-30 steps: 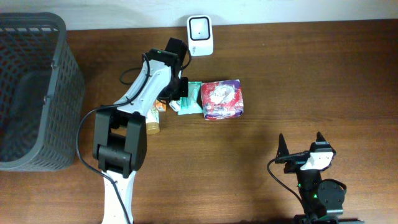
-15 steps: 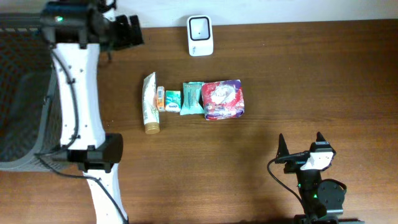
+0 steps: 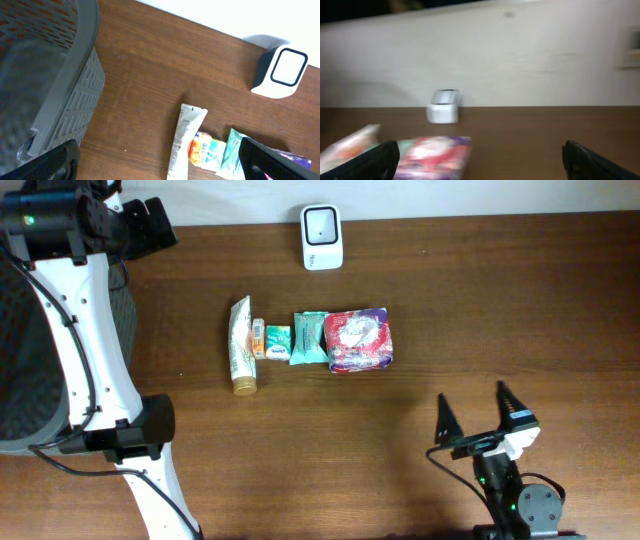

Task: Scan the item barcode
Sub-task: 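Pick the small green-white box from basket, place beside orange box, then grasp the red-purple wipes pack with the right gripper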

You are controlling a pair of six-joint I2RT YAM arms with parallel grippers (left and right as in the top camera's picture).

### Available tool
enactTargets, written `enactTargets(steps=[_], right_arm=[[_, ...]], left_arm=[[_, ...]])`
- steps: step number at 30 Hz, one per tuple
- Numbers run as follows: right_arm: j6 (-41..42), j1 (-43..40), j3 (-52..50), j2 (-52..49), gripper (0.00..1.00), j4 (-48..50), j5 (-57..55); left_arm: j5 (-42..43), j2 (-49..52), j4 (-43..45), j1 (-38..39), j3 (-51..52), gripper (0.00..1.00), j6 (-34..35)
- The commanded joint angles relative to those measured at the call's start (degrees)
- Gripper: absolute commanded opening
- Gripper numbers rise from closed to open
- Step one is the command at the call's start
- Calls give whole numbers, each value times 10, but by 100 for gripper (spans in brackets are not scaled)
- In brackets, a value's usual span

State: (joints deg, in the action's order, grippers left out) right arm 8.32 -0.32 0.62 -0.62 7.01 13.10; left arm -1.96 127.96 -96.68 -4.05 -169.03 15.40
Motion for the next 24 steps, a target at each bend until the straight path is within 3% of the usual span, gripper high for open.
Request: enactTargets(steps=[1, 2, 3, 5, 6, 7, 8, 12, 13, 15, 17, 19, 24], right_arm=[[96, 3, -3, 4, 99, 106, 139], [117, 3, -3, 4, 99, 245, 124], [117, 3, 7, 4, 99, 321, 90], [83, 3, 99, -14, 99, 312, 39], [13, 3, 188, -55, 99, 216, 42], [-68, 3, 304, -134, 99, 53, 42], [-90, 3, 418, -229, 99, -104, 37], [-96, 3, 698, -538, 99, -412, 67], [-96, 3, 775, -643, 99, -500, 177], [-96, 3, 797, -730, 99, -531, 257], [-84, 3, 797, -829, 99, -527, 256], [15, 3, 797, -928, 100, -531, 185], [17, 5, 797, -1047, 99, -473, 178]], left_arm=[[-4, -16, 0, -1, -8, 99, -9], [-4, -16, 0, -1, -8, 99, -9], [-4, -16, 0, -1, -8, 99, -9], [-4, -16, 0, -1, -8, 99, -9], [-4, -16, 0, -1, -8, 99, -9], [-4, -16, 0, -1, -8, 99, -9], [-4, -16, 0, -1, -8, 99, -9], [-4, -16, 0, -1, -8, 99, -9], [-4, -16, 0, -1, -8, 99, -9], [-4, -16, 0, -1, -8, 99, -9], [-4, -16, 0, -1, -8, 99, -9], [-4, -16, 0, -1, -8, 99, -9], [-4, -16, 0, -1, -8, 99, -9]])
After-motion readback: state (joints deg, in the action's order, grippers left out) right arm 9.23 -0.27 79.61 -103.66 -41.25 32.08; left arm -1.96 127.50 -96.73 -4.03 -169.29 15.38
